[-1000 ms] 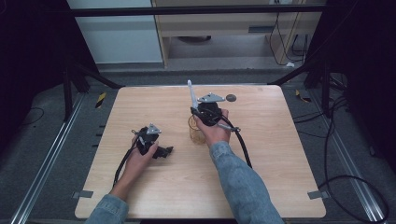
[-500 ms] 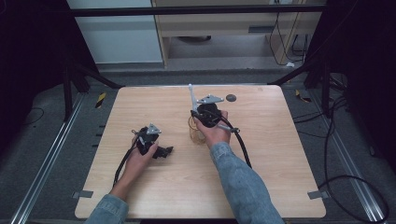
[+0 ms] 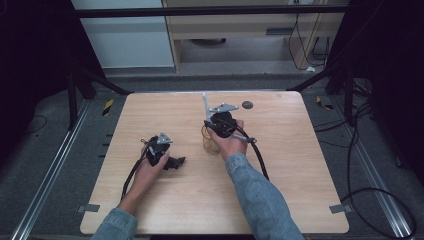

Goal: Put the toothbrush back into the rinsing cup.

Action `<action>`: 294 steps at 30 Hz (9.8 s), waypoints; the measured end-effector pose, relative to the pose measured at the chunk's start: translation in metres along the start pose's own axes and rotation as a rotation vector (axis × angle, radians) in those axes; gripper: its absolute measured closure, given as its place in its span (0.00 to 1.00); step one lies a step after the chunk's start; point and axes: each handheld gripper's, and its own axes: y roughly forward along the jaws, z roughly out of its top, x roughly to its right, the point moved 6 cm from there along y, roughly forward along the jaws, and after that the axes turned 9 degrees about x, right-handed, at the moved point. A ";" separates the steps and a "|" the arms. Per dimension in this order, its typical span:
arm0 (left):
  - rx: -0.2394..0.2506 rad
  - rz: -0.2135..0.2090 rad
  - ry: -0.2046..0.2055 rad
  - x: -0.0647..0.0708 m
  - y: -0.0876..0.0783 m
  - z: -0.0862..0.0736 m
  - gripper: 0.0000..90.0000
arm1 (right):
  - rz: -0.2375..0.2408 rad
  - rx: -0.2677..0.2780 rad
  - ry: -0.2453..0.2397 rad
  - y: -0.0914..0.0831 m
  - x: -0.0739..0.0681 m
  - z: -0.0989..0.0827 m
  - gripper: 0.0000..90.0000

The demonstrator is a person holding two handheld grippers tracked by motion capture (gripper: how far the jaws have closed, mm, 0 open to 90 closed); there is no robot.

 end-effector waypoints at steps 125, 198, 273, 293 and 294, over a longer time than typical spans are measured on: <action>0.003 0.000 0.001 0.000 0.001 0.000 0.00 | -0.006 0.037 -0.012 -0.053 0.011 0.032 0.33; -0.001 0.000 0.002 0.000 0.000 0.000 0.00 | -0.118 0.000 0.002 -0.123 0.069 -0.039 0.08; -0.001 0.000 -0.001 0.000 0.000 0.000 0.00 | -0.373 -0.110 0.204 -0.076 0.187 -0.118 0.15; 0.000 0.000 -0.002 0.000 0.000 0.000 0.00 | -0.396 -0.189 0.210 -0.066 0.191 -0.137 0.11; -0.001 0.000 0.002 0.000 0.000 0.000 0.00 | -0.394 -0.187 0.205 -0.066 0.189 -0.137 0.10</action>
